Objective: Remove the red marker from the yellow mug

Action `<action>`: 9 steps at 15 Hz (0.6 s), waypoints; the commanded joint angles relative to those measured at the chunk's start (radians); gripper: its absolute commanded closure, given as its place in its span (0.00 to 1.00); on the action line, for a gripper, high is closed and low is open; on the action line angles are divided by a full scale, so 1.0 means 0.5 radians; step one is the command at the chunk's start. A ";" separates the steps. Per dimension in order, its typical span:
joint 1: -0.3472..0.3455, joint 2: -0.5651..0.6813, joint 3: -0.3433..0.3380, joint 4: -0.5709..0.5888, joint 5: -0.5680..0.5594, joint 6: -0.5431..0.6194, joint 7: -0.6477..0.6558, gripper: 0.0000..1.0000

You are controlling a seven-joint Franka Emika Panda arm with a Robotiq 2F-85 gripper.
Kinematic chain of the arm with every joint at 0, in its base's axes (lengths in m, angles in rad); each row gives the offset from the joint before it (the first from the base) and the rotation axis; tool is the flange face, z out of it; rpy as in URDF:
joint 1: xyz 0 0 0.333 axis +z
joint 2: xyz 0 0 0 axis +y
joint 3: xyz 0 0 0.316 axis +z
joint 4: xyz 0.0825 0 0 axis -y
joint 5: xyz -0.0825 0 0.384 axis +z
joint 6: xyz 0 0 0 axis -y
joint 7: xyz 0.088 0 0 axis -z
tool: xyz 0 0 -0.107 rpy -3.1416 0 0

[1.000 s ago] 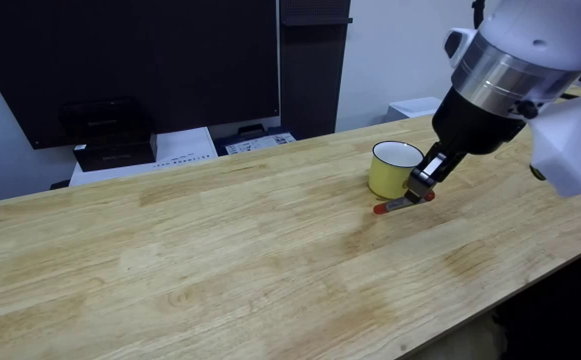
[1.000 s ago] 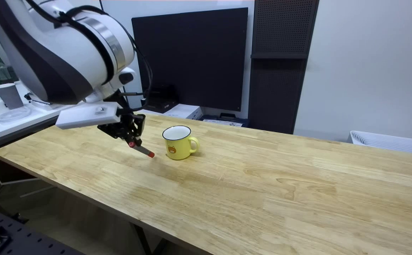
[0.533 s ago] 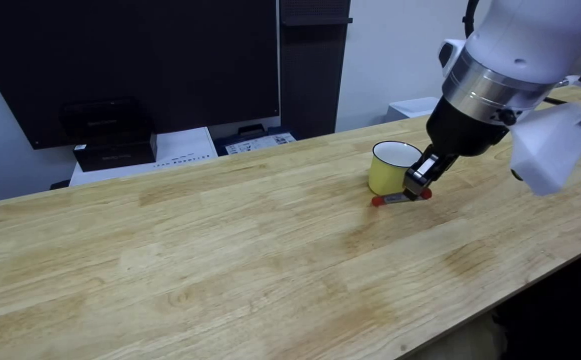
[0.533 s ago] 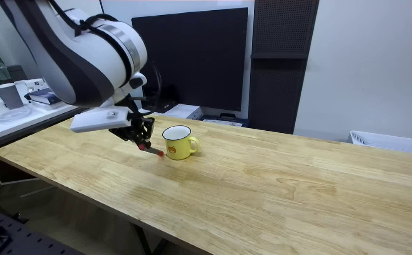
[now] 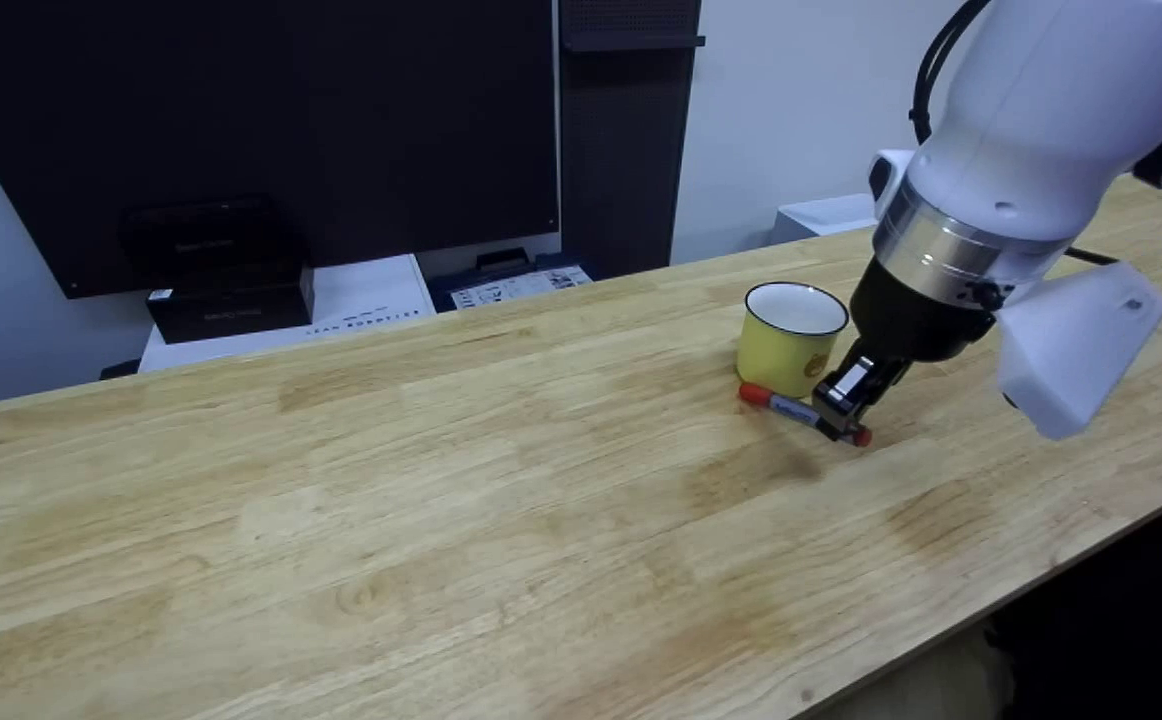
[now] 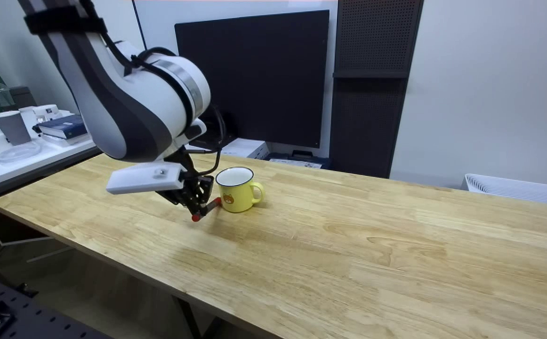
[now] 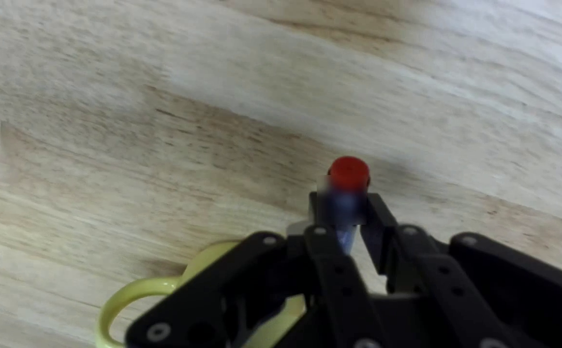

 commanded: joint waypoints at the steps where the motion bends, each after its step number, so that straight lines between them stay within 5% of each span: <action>1: -0.051 0.141 0.033 0.095 -0.047 0.057 0.115 0.95; 3: -0.069 0.182 0.045 0.108 -0.036 0.071 0.109 0.95; 4: -0.075 0.198 0.048 0.118 -0.033 0.075 0.107 0.53; 9: -0.109 0.107 0.052 0.158 -0.045 0.117 0.092 0.27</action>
